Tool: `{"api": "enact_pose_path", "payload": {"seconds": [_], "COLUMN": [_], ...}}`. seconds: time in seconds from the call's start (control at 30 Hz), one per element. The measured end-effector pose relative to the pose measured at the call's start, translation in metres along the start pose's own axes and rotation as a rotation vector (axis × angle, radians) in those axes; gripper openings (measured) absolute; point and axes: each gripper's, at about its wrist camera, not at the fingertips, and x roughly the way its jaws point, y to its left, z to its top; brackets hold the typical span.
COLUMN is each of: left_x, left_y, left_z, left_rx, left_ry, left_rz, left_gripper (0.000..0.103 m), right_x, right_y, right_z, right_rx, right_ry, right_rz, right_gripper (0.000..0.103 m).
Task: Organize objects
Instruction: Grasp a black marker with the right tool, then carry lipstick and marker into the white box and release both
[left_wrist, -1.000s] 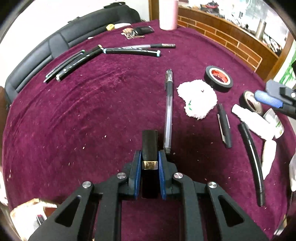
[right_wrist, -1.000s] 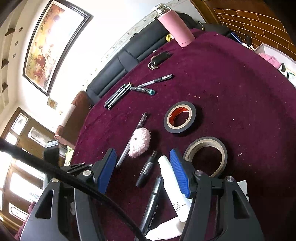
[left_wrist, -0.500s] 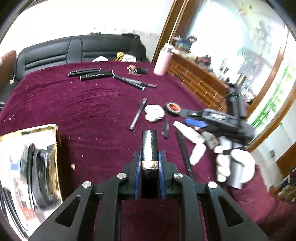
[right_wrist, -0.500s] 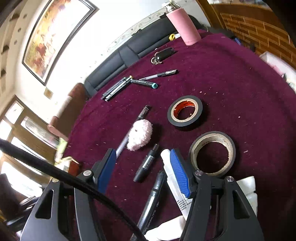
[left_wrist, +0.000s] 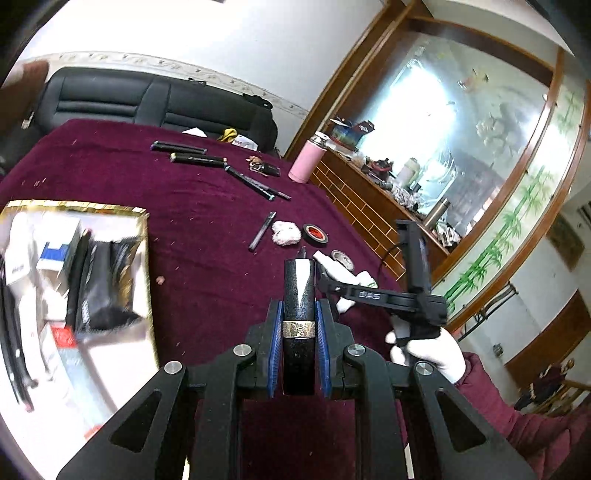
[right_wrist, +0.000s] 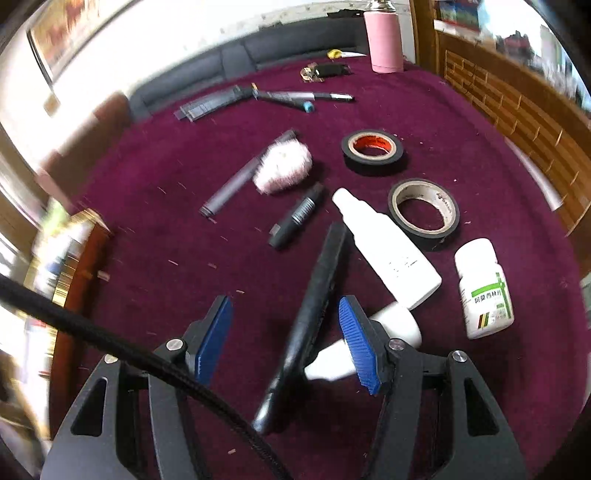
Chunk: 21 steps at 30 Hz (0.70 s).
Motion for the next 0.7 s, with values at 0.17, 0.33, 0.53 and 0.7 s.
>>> {"api": "enact_pose_path", "payload": {"seconds": [0.17,0.33,0.53,0.7], "left_x": [-0.023,-0.046,-0.059,-0.074], "left_y": [0.022,0.048,0.071,0.082], "left_z": [-0.013,-0.023,-0.032,-0.041], "left_rx": [-0.058,-0.118,-0.179,-0.201], "left_ry": [-0.04,-0.083,-0.112,-0.137], "left_rz": [0.006,0.018,0.035,0.064], "left_gripper": [0.014,0.014,0.014,0.014], "right_x": [0.019,0.013,0.006,-0.004], "right_y": [0.01,0.001,-0.007,-0.006], "right_z": [0.003,0.001,-0.003,-0.008], "right_rx": [-0.099,-0.073,0.018,0.1], "right_ry": [-0.001,0.018,0.019,0.019], "right_rz": [-0.138,-0.092,0.034,0.269], "right_gripper": [0.047,0.013,0.013,0.013]}}
